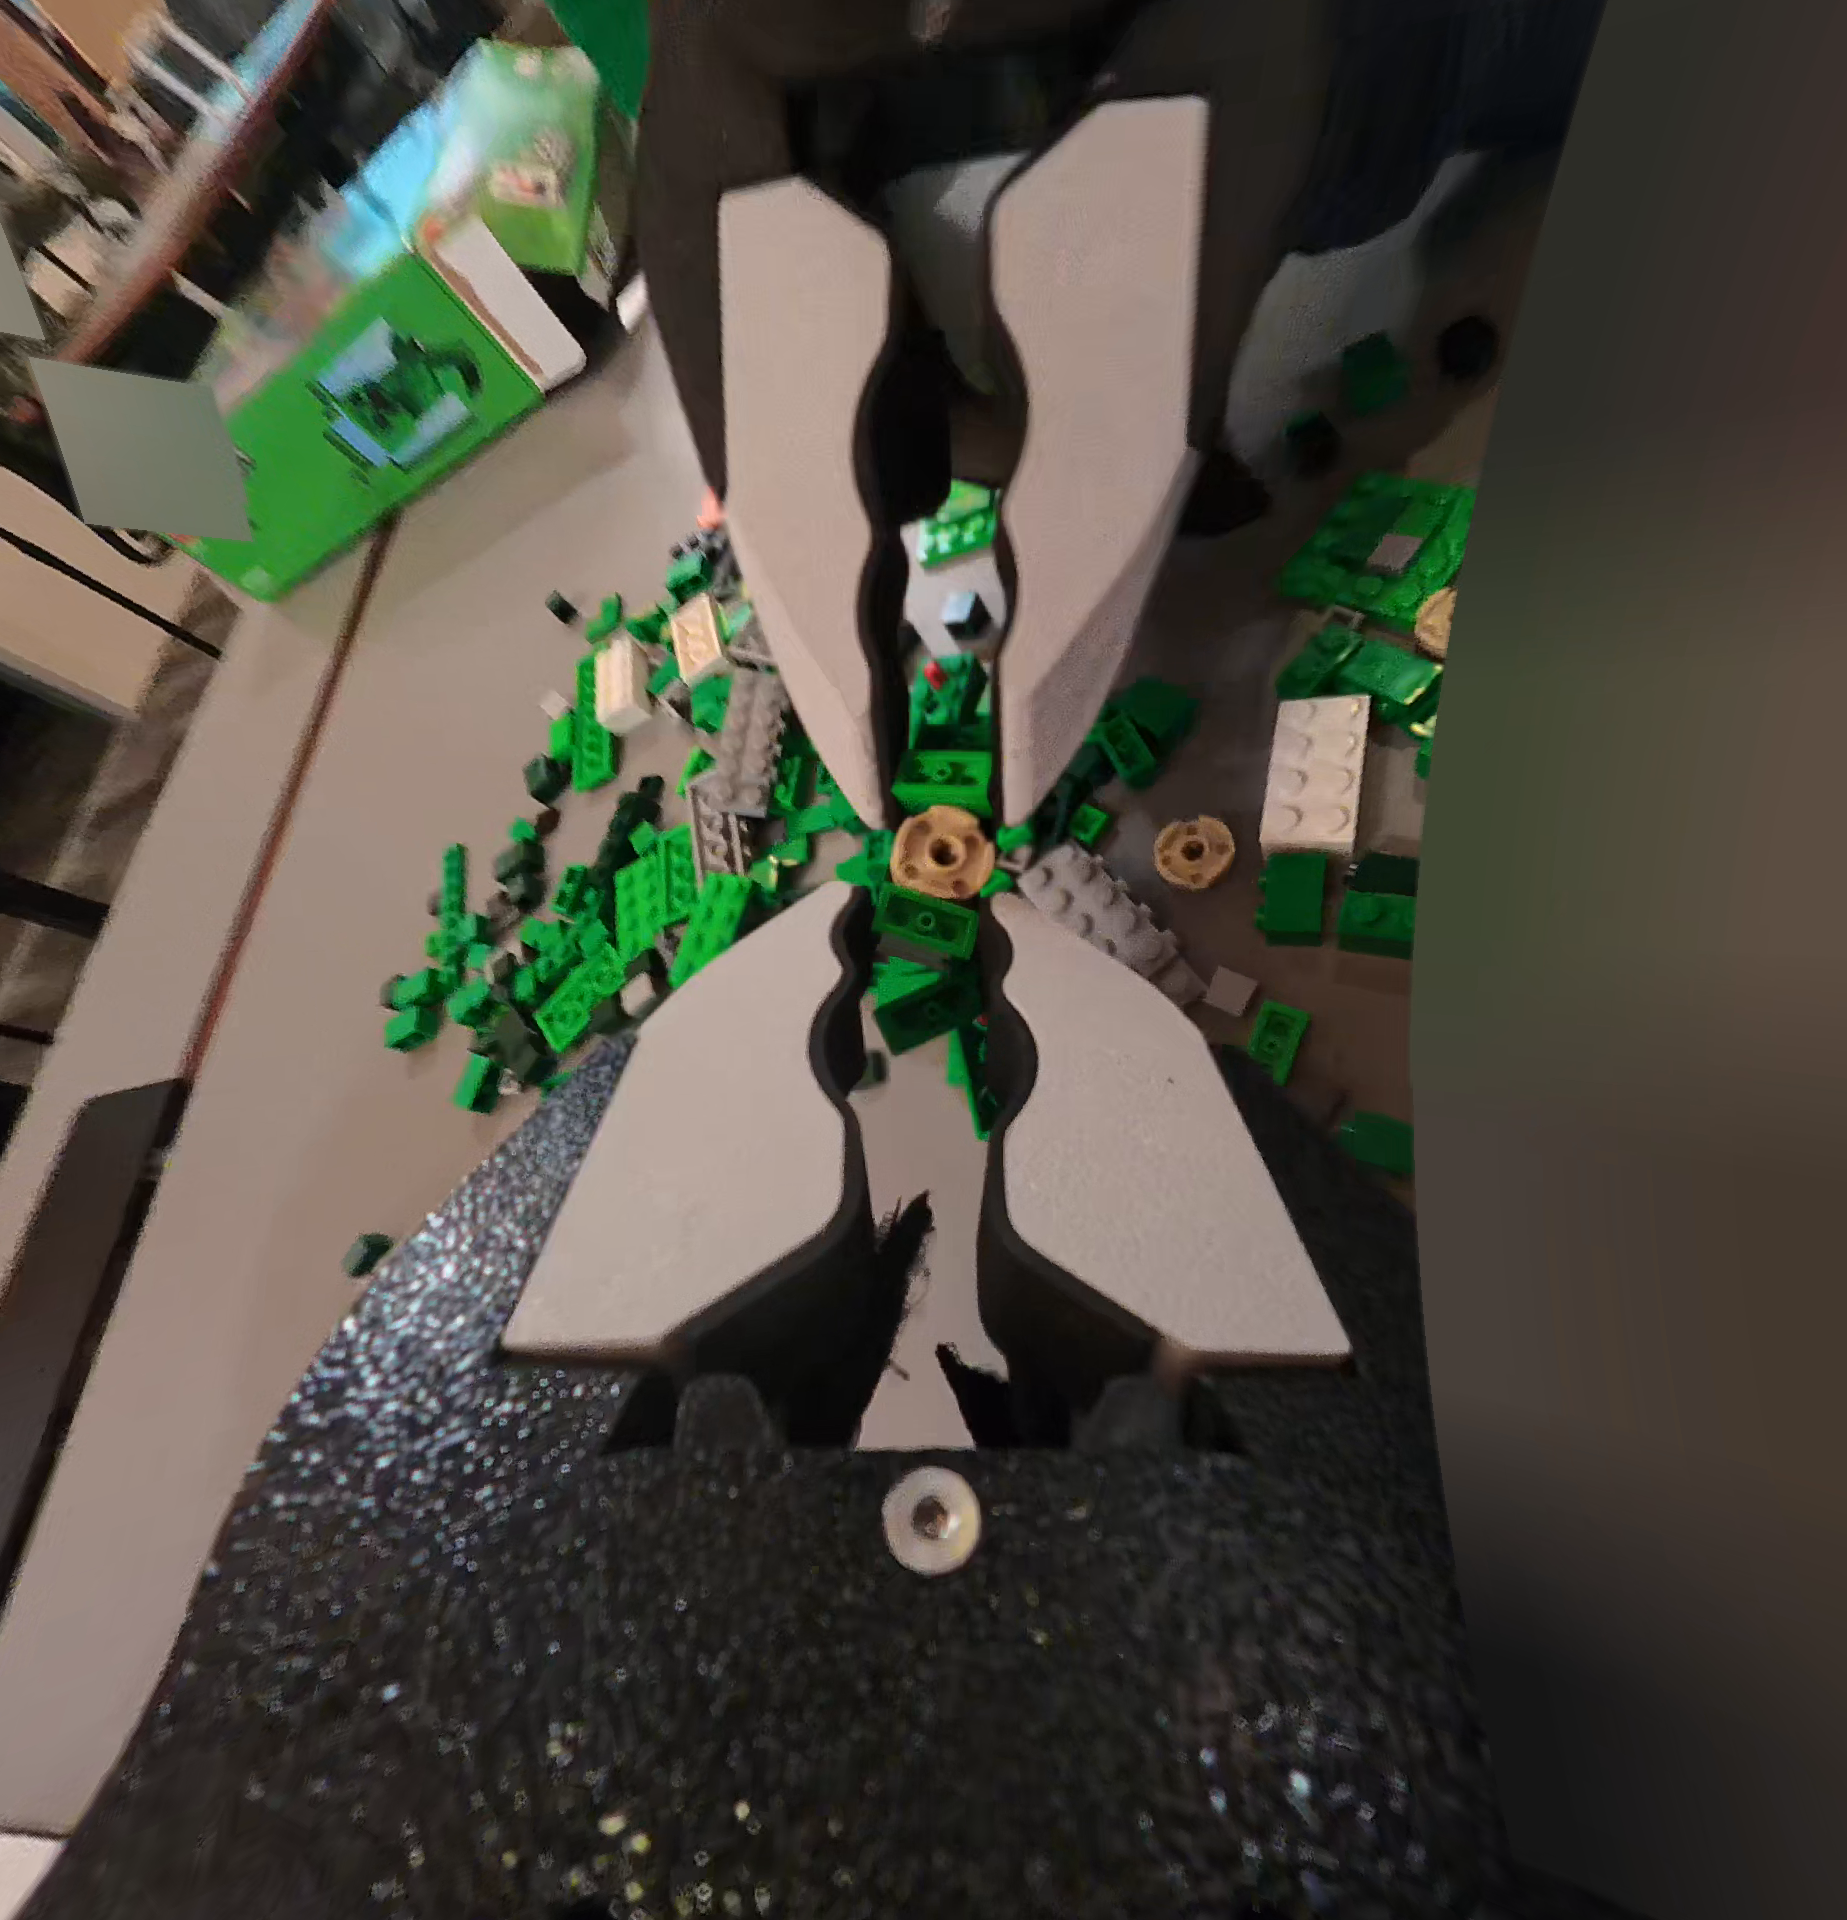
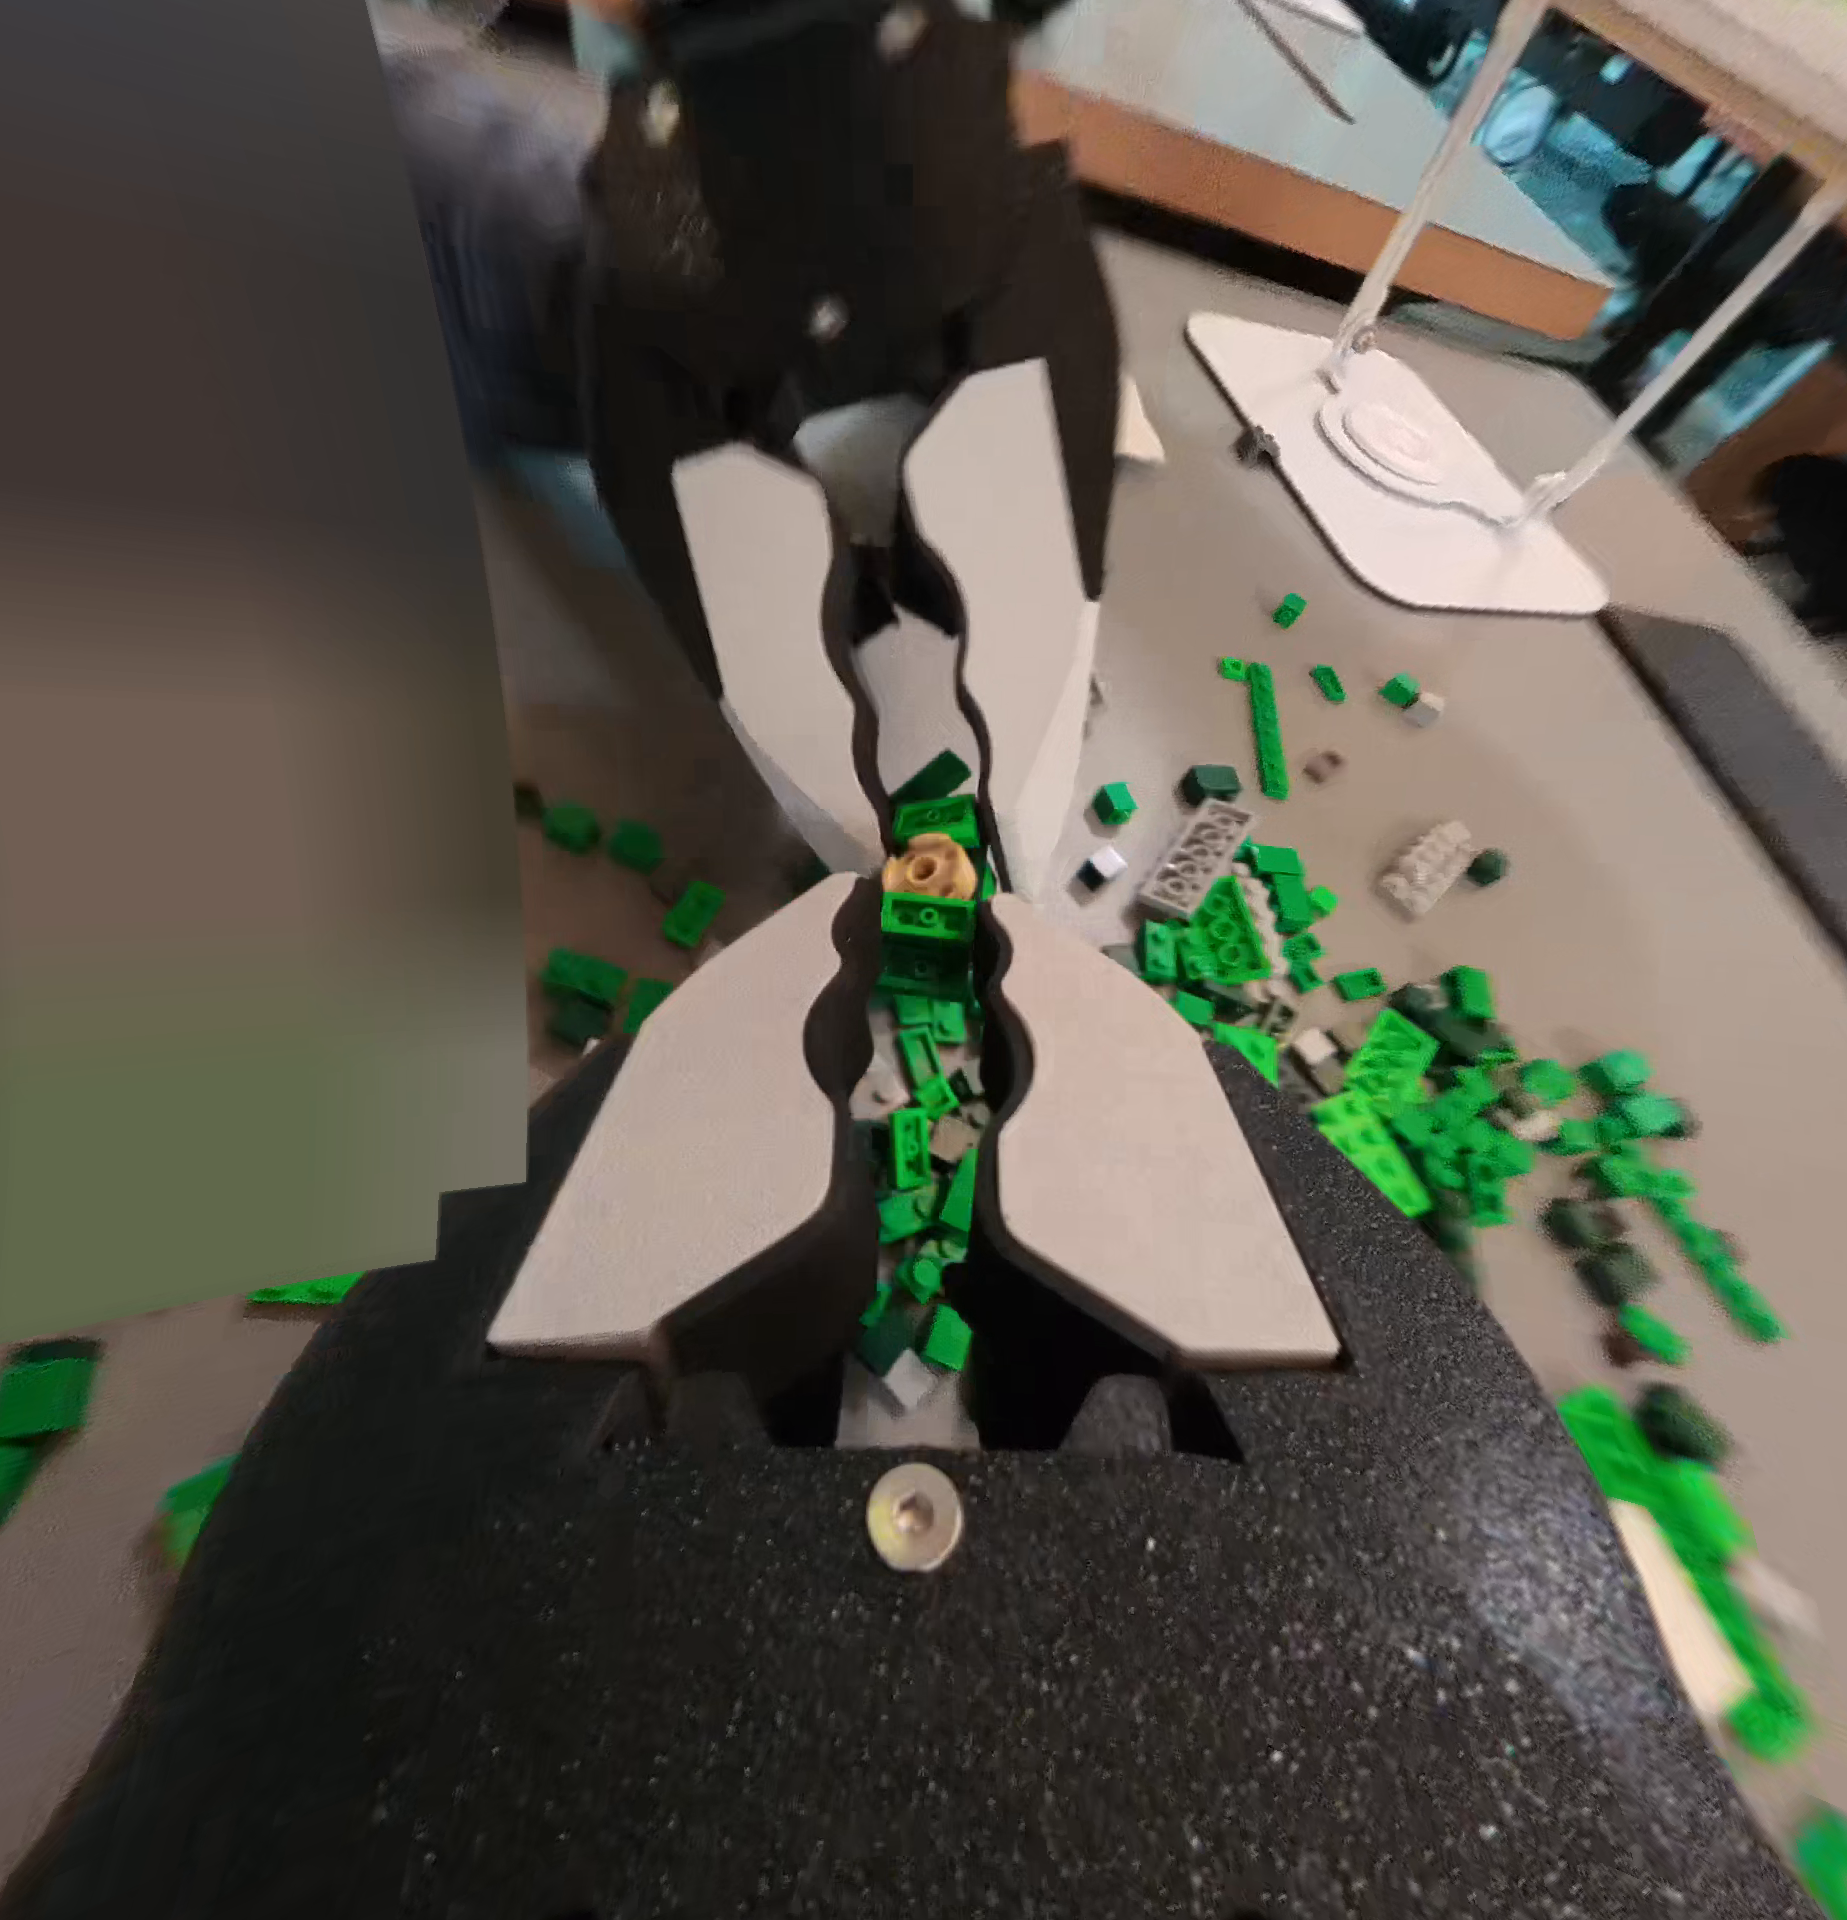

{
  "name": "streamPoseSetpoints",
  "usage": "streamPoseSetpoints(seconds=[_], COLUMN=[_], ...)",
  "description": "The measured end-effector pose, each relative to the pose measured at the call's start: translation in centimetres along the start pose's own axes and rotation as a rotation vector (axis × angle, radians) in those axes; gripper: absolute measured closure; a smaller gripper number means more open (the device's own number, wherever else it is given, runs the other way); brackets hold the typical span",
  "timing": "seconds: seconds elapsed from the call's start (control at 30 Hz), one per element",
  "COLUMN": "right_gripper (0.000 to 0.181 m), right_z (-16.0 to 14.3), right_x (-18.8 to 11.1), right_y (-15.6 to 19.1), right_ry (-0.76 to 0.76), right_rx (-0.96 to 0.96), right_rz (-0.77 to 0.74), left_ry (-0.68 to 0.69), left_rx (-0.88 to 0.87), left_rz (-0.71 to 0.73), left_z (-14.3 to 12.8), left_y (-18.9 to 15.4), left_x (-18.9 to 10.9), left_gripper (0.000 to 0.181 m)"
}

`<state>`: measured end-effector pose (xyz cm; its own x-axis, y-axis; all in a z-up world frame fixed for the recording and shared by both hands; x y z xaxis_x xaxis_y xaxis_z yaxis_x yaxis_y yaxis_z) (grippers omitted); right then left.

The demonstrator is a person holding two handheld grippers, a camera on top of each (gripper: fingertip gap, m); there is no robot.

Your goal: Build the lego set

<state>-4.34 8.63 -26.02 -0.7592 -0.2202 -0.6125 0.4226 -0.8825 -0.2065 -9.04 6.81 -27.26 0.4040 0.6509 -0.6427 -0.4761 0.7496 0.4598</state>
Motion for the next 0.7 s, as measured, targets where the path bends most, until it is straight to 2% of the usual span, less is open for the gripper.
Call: streamPoseSetpoints(seconds=[0.13, 0.2, 0.27, 0.37, 0.43, 0.47, 0.5, 0.6, 0.7], right_gripper=[0.165, 0.165, 0.165, 0.162, 0.139, 0.135, 0.135, 0.152, 0.158], right_z=[-0.1, -0.4, -0.6, -1.7, -1.6, -1.3, -1.0, -0.4, 0.0], right_x=[-0.6, -0.8, -1.3, -1.1, -0.7, -0.4, -0.2, 0.3, 0.4], right_y=[-0.8, -1.7, -2.7, -3.1, -2.5, -2.0, -1.5, -0.5, -0.2], right_ry=[-0.160, -0.207, -0.236, -0.099, -0.029, -0.017, -0.013, 0.005, 0.001], right_rx=[0.285, 0.378, 0.409, 0.267, 0.150, 0.093, 0.042, -0.073, -0.114], right_rz=[0.229, 0.259, 0.221, 0.038, -0.032, -0.041, -0.051, -0.091, -0.108], left_ry=[-0.003, 0.005, -0.004, -0.020, -0.055, -0.072, -0.084, -0.095, -0.078], left_rx=[0.057, 0.065, 0.016, -0.131, -0.246, -0.288, -0.316, -0.330, -0.318], left_rz=[0.089, 0.120, 0.112, 0.008, -0.089, -0.130, -0.167, -0.208, -0.232], left_z=[0.2, -0.1, -0.3, -0.5, -0.4, -0.4, -0.3, -0.1, 0.1], left_y=[0.4, 0.7, 1.0, 1.1, 1.1, 1.1, 1.0, 0.7, 0.2], left_x=[0.0, 0.0, -0.1, 0.0, 0.0, 0.0, -0.1, -0.1, 0.2], left_gripper=[0.162, 0.162, 0.162, 0.162, 0.162, 0.162, 0.162, 0.162, 0.162])
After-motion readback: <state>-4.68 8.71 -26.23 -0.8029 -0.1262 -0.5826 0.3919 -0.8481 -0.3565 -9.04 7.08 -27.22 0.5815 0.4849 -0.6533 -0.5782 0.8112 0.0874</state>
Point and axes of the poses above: each gripper's, where its closed fingertips meet, x out along the fingers, z out of its top, y = z × x across the jaws, the point moved 3 cm from there along -x, back along the fingers, and after that the axes turned 13 degrees about y, right-handed, at the moved point
